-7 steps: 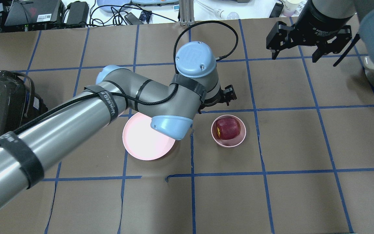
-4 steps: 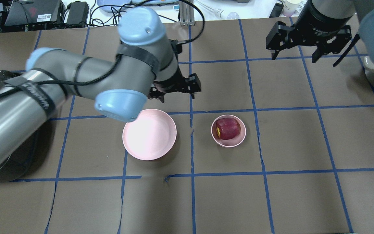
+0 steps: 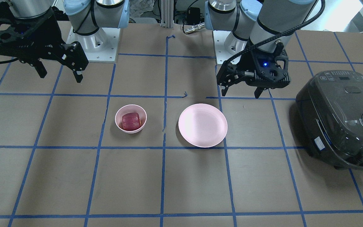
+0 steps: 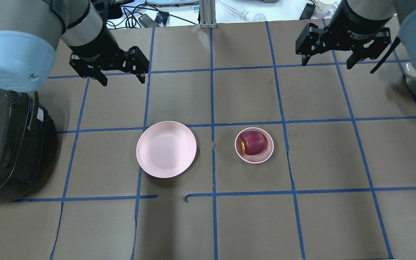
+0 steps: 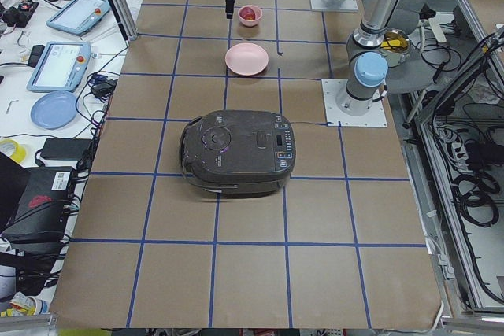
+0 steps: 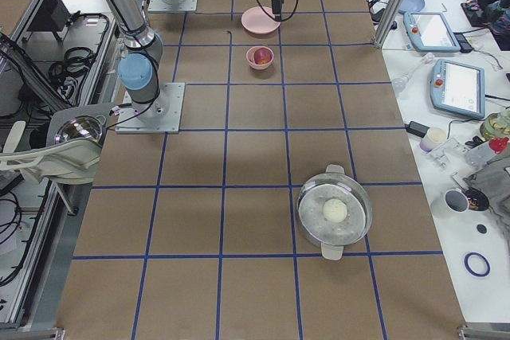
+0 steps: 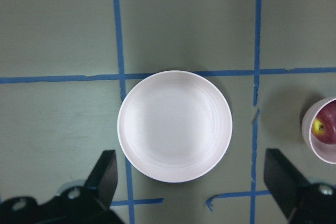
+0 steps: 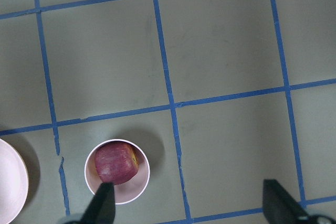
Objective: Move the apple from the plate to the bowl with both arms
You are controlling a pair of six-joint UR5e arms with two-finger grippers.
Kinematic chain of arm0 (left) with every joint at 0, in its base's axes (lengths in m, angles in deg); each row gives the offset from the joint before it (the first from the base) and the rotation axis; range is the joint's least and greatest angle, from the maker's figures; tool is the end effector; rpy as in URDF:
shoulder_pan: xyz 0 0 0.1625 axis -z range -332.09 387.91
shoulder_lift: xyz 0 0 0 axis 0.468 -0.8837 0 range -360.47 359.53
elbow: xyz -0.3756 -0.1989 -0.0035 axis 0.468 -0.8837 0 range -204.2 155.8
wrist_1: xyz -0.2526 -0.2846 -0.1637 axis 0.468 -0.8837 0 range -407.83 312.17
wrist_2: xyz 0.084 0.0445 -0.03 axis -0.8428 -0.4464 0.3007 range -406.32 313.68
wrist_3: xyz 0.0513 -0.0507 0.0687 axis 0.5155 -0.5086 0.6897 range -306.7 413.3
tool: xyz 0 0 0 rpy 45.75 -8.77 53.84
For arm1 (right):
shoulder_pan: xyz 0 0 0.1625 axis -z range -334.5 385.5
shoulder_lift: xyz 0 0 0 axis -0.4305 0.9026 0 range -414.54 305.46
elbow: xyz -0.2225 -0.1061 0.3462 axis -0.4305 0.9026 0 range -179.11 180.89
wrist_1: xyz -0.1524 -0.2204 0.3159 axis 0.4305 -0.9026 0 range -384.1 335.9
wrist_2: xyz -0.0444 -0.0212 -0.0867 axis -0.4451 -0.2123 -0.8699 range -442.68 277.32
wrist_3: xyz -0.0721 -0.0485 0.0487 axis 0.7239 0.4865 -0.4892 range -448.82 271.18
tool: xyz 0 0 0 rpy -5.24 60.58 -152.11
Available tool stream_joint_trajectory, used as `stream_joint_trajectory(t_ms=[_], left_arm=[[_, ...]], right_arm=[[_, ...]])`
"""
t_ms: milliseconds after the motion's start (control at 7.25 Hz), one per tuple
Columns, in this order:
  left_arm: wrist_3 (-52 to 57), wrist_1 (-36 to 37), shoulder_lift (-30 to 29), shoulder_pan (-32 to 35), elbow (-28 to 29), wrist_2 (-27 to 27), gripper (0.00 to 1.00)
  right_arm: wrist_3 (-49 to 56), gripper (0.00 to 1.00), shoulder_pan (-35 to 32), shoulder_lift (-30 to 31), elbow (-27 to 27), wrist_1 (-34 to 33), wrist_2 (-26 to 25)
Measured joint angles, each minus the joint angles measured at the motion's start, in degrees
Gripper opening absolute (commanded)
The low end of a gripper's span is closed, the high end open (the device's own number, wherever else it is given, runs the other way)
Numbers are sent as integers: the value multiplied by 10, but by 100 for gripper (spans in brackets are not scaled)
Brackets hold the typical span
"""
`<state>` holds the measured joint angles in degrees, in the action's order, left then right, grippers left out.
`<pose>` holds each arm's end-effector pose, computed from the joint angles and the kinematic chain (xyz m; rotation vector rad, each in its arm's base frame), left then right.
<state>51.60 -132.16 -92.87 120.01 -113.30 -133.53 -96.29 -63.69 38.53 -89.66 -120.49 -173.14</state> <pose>-0.1570 -0.5110 0.4849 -0.0134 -3.0886 0.1100 0.1256 -0.4847 0.5212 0.2271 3.1229 -0.2442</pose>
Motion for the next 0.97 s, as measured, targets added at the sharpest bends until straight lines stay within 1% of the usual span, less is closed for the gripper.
stream_joint_trajectory(t_ms=[276,414,690,966], left_arm=[[6,-70,-2,-10,37,-10,100],[6,-83,-4,-11,49,-11,100],[9,-84,-3,-13,49,-15,100],[15,-61,-1,-19,46,-17,100]], right_arm=[[0,100,-1,0,0,1,0],[0,100,-2,1,-1,1,0],[0,100,-3,1,-1,1,0],[0,100,-3,0,0,1,-1]])
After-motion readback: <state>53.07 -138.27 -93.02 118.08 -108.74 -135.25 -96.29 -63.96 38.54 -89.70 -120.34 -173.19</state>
